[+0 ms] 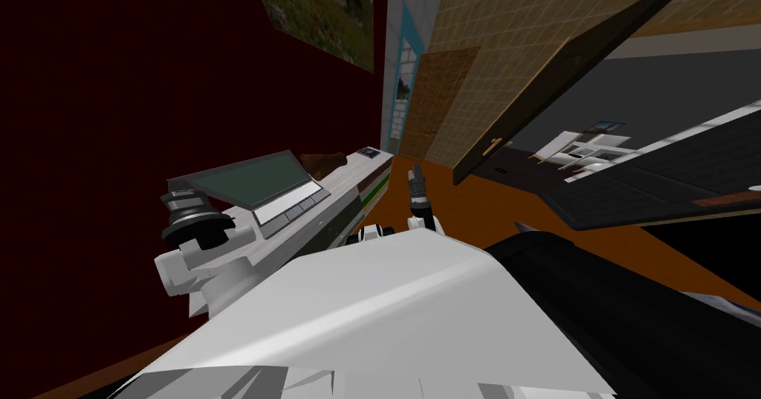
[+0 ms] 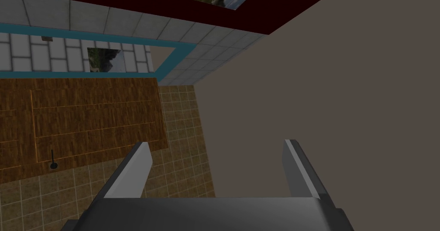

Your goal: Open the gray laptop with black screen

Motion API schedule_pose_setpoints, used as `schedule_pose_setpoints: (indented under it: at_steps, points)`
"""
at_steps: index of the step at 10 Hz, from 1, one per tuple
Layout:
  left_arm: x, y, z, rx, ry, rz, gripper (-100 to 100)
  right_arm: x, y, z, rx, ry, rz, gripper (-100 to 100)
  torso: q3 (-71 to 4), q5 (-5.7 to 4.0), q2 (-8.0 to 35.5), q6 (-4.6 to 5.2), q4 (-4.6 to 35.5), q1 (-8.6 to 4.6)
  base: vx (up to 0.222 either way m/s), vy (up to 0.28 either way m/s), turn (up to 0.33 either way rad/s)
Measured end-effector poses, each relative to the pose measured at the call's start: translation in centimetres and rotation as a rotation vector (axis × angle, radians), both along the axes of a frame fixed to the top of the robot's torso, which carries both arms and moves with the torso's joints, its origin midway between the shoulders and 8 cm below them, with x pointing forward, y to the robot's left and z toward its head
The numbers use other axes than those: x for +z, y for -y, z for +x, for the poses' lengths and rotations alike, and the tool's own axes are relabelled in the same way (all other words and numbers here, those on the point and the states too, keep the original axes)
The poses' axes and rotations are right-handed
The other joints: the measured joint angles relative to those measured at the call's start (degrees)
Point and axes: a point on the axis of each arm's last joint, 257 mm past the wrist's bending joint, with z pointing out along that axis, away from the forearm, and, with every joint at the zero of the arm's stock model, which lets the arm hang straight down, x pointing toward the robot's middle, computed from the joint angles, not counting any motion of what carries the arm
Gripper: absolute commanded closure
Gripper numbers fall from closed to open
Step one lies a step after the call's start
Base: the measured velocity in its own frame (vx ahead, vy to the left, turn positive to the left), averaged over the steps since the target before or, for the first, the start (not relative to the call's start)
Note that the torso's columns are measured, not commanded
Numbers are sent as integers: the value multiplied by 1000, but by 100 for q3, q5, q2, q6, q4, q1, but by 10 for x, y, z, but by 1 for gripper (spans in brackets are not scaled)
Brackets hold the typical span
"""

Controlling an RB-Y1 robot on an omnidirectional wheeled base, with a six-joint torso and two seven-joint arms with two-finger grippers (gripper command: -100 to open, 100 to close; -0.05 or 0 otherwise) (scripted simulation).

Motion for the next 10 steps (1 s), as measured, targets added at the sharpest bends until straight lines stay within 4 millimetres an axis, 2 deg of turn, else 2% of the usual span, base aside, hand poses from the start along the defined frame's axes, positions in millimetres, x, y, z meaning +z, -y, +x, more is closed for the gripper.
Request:
schedule_pose_setpoints:
  at_steps: [10]
  points:
    - [9, -17, 22, 32, -59, -65, -100, 0, 0, 0, 0, 0, 0, 0, -1, 0, -1, 0, 0, 3, -26, 13, -37]
